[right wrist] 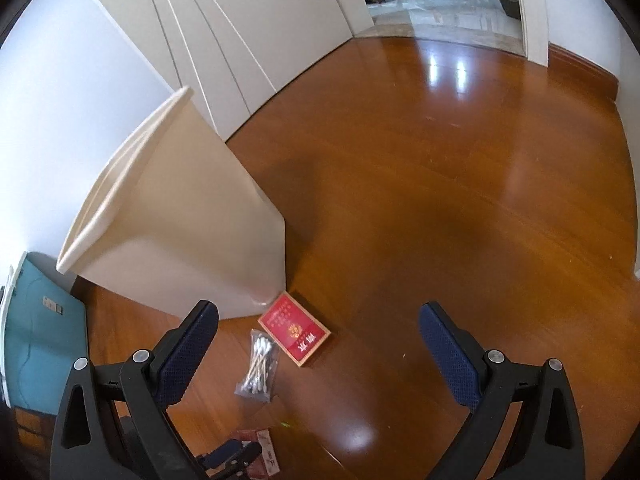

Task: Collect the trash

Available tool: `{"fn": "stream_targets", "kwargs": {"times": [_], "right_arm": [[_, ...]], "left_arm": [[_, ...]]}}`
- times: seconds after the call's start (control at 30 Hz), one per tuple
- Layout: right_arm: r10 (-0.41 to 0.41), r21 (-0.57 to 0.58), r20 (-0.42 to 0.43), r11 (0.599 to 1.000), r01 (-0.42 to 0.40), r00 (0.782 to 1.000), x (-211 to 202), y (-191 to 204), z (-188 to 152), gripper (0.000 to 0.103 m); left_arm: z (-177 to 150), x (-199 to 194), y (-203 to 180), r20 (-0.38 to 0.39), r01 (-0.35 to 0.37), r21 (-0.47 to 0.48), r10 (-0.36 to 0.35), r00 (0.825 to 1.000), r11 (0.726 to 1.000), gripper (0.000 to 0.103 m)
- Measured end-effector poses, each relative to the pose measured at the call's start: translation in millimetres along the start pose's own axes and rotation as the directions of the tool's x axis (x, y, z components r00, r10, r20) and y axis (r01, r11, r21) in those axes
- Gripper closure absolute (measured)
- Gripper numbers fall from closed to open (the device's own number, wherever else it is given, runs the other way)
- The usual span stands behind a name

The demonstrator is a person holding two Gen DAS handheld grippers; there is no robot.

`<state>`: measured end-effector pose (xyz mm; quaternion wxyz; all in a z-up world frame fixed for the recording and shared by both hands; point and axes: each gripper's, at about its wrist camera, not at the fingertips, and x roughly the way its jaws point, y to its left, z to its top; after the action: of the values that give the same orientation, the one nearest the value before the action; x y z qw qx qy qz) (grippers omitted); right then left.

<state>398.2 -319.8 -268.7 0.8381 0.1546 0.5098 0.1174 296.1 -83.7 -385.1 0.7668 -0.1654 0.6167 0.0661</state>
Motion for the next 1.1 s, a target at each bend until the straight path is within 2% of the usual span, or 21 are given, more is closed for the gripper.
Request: {"fn": "stream_targets", "kwargs": {"times": [0.2, 0.3, 0.4, 0.47, 0.5, 0.53, 0.6, 0.7, 0.77, 0.83, 0.93, 0.97, 1.1], "right_arm": [[-0.019, -0.022, -0.049, 1.000, 0.018, 0.999, 21.6, 0.0, -10.1, 0.002], [-0.040, -0.028, -0.084, 0.999, 0.038, 0.996, 36.8, -2.0, -16.7, 0.002], [-0.042, -0.011, -0.105, 0.999, 0.041, 0.994, 45.8, -5.3, -21.3, 0.002], [-0.053, -0.017, -0.122, 0.999, 0.051, 0.991, 53.7, -6.8, -26.0, 0.002], [-0.062, -0.024, -0.133, 0.998, 0.059, 0.989, 58.2, -7.3, -28.3, 0.002], [-0.073, -0.035, -0.144, 0.997, 0.069, 0.987, 63.6, -8.0, -30.8, 0.002], [-0.079, -0.071, -0.154, 0.995, 0.068, 0.985, 71.7, -7.2, -33.5, 0.002], [-0.044, -0.201, -0.173, 0.980, 0.008, 0.984, 87.7, 5.2, -35.4, 0.002], [-0.034, -0.354, -0.208, 0.934, -0.043, 0.978, 104.4, 22.3, -38.7, 0.002], [-0.080, -0.555, -0.236, 0.829, -0.066, 0.969, 123.8, 43.6, -46.3, 0.002], [-0.151, -0.722, -0.249, 0.687, -0.079, 0.957, 147.0, 62.3, -51.5, 0.002], [-0.164, -0.745, -0.269, 0.660, -0.097, 0.949, 157.2, 66.9, -49.9, 0.002], [-0.166, -0.725, -0.366, 0.668, -0.168, 0.916, 189.7, 74.2, -48.3, 0.002]], "left_arm": [[4.1, 5.6, 10.6, -0.003, -0.011, -0.031, 0.011, 1.000, 0.999, 0.064], [-1.8, 15.0, 9.5, -0.040, -0.028, 0.002, 0.029, 0.999, 1.000, 0.063], [-4.4, 25.7, 0.4, -0.010, -0.075, 0.080, 0.076, 0.997, 0.994, 0.063], [-5.4, 34.4, -0.7, -0.028, -0.062, 0.100, 0.065, 0.997, 0.993, 0.063], [-5.7, 33.1, -0.7, -0.007, -0.055, 0.110, 0.056, 0.998, 0.992, 0.065], [-5.1, 33.7, 1.4, -0.014, -0.051, 0.107, 0.052, 0.999, 0.993, 0.074], [-3.9, 32.3, 10.5, -0.019, -0.032, 0.076, 0.034, 0.999, 0.997, 0.074], [-1.1, 25.3, 24.2, -0.012, -0.017, 0.036, 0.017, 1.000, 0.999, 0.075], [-1.6, 11.8, 31.2, 0.011, 0.000, 0.020, 0.000, 1.000, 1.000, 0.075], [-1.7, -1.6, 42.8, 0.023, 0.024, -0.005, -0.024, 0.999, 1.000, 0.075], [-4.7, -10.8, 59.5, 0.015, 0.055, -0.031, -0.054, 0.998, 0.998, 0.075], [-5.0, -12.6, 62.4, 0.014, 0.060, -0.036, -0.060, 0.998, 0.998, 0.075], [-7.7, -21.1, 64.7, 0.019, 0.075, -0.065, -0.074, 0.997, 0.995, 0.075]]}}
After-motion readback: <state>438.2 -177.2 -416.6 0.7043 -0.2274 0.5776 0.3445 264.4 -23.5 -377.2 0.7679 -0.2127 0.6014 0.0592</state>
